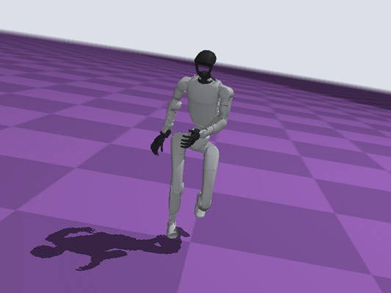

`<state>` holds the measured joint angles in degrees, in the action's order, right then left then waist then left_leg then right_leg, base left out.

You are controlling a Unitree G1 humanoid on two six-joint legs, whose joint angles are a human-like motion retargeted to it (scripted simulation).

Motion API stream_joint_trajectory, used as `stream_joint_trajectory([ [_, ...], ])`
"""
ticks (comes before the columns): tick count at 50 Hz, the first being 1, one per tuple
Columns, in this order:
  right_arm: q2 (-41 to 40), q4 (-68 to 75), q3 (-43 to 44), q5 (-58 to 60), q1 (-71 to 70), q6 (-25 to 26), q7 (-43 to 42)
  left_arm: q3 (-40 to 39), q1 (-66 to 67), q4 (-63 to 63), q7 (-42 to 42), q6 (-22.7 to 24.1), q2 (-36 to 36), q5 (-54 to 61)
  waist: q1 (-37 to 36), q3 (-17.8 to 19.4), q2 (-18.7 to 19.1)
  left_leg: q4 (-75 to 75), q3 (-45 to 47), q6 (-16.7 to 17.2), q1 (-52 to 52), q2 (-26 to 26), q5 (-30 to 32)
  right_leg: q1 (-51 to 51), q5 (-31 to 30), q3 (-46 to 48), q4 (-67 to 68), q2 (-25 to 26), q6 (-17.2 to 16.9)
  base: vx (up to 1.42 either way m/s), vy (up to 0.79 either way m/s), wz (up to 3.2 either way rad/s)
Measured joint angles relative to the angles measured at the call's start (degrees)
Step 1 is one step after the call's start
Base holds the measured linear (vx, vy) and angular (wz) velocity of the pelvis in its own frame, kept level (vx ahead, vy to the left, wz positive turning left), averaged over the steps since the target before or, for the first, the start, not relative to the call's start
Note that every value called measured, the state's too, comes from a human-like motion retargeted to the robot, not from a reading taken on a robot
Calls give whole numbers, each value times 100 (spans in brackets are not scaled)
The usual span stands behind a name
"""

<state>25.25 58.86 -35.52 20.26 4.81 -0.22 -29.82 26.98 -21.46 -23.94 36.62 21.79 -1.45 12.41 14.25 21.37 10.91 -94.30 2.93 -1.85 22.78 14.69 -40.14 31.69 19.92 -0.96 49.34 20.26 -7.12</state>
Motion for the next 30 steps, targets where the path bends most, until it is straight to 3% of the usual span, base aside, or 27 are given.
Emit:
stream_joint_trajectory([
  [4, 154, 554, -53, 221, 427, 99, 202, -476, -1058, 1058, 679, 330, -250, 3, -9, -249, 208, 1439, -57, 343, -244, -151, 136, 99, 65, 47, -109, -32, 58, 0, 0, 5],
  [10, 109, 1294, -142, 276, 64, 138, 93, -838, -1723, 1710, 1254, 540, -531, -256, -130, -482, 249, 2770, 201, 685, -717, -297, -106, 149, 743, 276, 185, -334, 220, 4, 0, 28],
  [13, -316, 1459, -384, 94, -943, 73, -271, -749, -752, 1312, 1402, 431, -600, -504, -391, -637, 84, 3782, 265, 949, -904, -587, 799, -85, 231, 149, -104, -608, 16, 8, 5, -23],
  [17, -1047, 1204, -1141, 82, -2946, 38, -430, -742, 935, -280, 1659, -156, -812, -1109, -947, -959, -314, 4948, 218, 1224, -672, -1147, 2635, 28, -823, -16, 149, -1290, -222, 4, 8, -85],
  [22, -2180, -291, -2365, 668, -5493, -98, -51, -980, 2707, -2881, 1415, -914, -1323, -1754, -1794, -1107, -726, 4891, -20, 1386, 14, -1676, 3692, 399, -793, -23, 1117, -1981, 24, -3, 12, -114],
  [26, -3156, -2307, -2939, 1105, -6790, -458, 729, -1265, 4167, -4630, 828, -1135, -1446, -2357, -2318, -1261, -865, 4574, -284, 1405, 504, -1810, 3812, 479, -633, 113, 1195, -2289, 198, -5, 14, -75],
  [30, -3865, -4070, -2953, 1367, -7594, -907, 1268, -1304, 5537, -5797, 198, -1218, -996, -2816, -2651, -1396, -796, 3779, -455, 1220, 955, -1893, 3200, 579, -255, 226, 1472, -2555, 334, -10, 17, -12],
])
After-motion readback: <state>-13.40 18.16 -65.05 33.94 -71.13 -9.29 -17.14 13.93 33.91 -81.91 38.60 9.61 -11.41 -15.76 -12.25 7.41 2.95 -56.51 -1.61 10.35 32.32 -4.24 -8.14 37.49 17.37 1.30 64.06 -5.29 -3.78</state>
